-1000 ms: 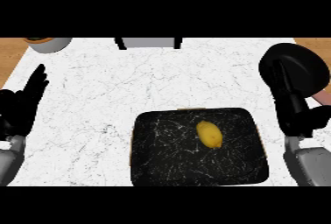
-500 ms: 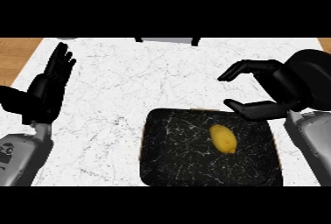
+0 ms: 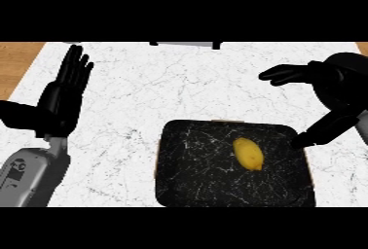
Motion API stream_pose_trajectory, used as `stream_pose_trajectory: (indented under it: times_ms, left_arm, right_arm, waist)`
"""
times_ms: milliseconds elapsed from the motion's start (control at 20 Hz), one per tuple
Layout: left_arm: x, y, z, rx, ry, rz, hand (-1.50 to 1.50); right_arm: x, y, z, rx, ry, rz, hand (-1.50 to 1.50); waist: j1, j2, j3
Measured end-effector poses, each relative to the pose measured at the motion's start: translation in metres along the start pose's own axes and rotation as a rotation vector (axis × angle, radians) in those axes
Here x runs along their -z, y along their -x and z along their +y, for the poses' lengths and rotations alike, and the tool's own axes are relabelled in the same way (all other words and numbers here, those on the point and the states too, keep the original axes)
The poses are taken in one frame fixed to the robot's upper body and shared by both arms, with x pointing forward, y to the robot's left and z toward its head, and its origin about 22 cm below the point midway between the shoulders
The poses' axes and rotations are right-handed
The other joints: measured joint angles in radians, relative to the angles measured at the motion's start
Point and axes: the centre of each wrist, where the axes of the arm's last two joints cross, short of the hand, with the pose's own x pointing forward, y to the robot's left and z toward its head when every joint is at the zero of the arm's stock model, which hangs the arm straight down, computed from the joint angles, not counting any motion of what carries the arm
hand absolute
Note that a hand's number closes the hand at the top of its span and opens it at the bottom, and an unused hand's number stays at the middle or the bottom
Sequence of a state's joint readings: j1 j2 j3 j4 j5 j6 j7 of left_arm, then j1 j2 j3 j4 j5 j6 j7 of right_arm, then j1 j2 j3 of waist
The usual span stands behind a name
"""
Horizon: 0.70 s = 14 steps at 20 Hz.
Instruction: Pick the lemon from the tray and place it in the pot
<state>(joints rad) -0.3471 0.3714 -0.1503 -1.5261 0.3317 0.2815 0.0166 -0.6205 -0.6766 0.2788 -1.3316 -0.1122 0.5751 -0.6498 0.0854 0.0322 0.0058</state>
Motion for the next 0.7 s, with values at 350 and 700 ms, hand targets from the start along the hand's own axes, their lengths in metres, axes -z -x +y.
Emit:
stream_pose_trajectory:
  times_ms: [350,700]
  left_arm:
    - [0.001,0.006,0.002,-0.008,-0.012,0.003,0.0]
    - [-0.003,0.009,0.011,-0.004,-0.035,0.009,0.0]
  right_arm:
    - [0.001,-0.005,-0.01,-0.264,-0.229,0.074,-1.5]
    - [0.011,0.014,0.003,-0.389,-0.416,0.091,-1.5]
  waist:
    - [-0.012,-0.006,-0.002]
    - [-0.034,-0.018,-0.005]
